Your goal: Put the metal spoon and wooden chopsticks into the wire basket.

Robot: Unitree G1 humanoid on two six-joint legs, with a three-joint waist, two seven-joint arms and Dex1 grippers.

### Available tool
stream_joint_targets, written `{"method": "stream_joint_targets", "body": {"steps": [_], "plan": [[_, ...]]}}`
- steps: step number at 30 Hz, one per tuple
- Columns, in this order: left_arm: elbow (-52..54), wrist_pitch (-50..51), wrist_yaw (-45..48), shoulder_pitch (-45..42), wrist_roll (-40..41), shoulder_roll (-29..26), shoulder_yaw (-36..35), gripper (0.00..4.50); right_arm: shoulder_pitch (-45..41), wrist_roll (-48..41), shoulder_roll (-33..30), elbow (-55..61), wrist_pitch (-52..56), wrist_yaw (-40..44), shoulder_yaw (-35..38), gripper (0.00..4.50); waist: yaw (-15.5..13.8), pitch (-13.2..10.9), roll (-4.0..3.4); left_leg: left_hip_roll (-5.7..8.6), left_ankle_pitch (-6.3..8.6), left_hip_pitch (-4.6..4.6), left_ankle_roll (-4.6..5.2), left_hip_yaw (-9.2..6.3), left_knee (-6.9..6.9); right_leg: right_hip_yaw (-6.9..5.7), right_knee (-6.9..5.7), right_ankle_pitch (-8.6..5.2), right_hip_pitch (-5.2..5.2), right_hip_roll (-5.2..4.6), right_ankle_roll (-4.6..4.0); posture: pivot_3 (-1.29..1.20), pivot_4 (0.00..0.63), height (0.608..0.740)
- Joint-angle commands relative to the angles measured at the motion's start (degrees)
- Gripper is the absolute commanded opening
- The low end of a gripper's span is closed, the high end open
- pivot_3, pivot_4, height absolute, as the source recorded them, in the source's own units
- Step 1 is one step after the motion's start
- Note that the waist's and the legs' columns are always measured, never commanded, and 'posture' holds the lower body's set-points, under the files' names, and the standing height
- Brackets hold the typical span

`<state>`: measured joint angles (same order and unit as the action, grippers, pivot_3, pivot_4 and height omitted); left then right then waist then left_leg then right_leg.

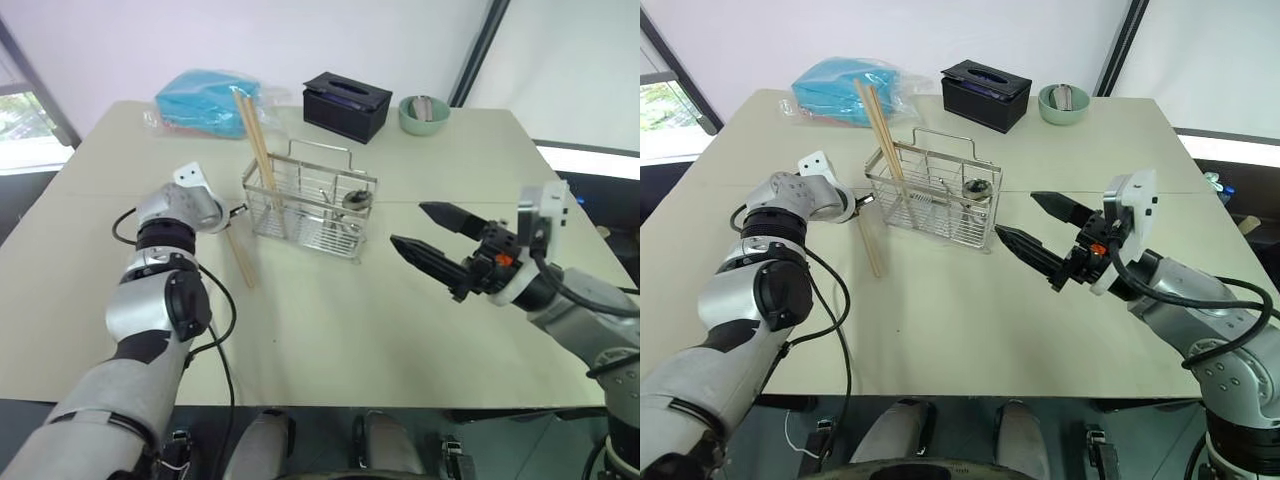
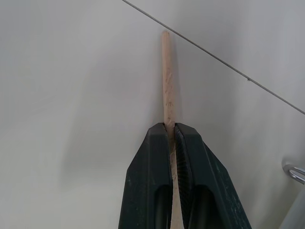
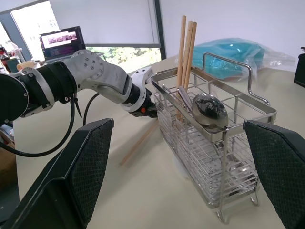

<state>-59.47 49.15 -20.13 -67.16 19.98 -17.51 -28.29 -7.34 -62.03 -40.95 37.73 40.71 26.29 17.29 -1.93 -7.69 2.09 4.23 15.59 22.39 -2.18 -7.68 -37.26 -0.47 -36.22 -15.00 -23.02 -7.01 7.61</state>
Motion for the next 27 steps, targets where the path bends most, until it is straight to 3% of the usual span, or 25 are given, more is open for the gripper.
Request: {"method": "stream_joint_targets", "body": {"steps": [1,5,11,18,27], "plan": [[2.66,0.56,-0.75,0.92,-1.03,-3.07,0.35,0.04,-1.46,0.11,-0.23,-0.27,-1.29,0.96,0.8,4.5,0.27,0.0,0.0,-0.01,0.0,0.0,0.0,0.0,0.01,0.0,-0.01,0.0,-0.01,0.01,0.0,0.0,0.15,0.655],[7.36,-4.4,3.81,1.07,-1.98,-6.41,2.08,0.04,-2.2,0.55,-1.26,-1.1,-0.89,2.41,0.65,4.5,1.02,0.0,0.0,-0.02,0.0,0.03,-0.01,-0.01,0.04,0.0,-0.04,0.0,-0.07,0.02,0.0,0.0,0.15,0.655],[19.51,-17.36,18.8,-3.26,1.59,-8.71,2.48,0.04,-4.5,-0.53,-3.52,-3.1,0.31,3.81,1.78,4.5,0.86,-0.04,0.07,0.01,-0.01,0.1,-0.02,-0.02,0.0,0.0,0.01,0.02,-0.06,-0.04,-0.03,0.0,0.15,0.655],[31.73,-21.53,29.03,-10.31,11.22,-6.04,0.64,0.04,-5.22,-0.4,-4.0,-3.58,0.64,4.44,1.27,4.5,1.18,0.06,-0.1,0.07,0.0,0.19,-0.01,0.04,0.01,-0.01,0.12,0.02,-0.07,-0.17,-0.03,0.0,0.15,0.655],[37.48,-23.32,36.83,-4.82,6.89,-0.06,12.89,0.04,-3.22,-0.82,-1.91,-0.83,0.37,1.23,1.89,4.5,1.21,0.08,-0.2,0.03,-0.01,0.01,0.05,-0.02,-0.14,-0.01,0.05,0.01,0.17,-0.02,-0.01,0.0,0.15,0.655]]}}
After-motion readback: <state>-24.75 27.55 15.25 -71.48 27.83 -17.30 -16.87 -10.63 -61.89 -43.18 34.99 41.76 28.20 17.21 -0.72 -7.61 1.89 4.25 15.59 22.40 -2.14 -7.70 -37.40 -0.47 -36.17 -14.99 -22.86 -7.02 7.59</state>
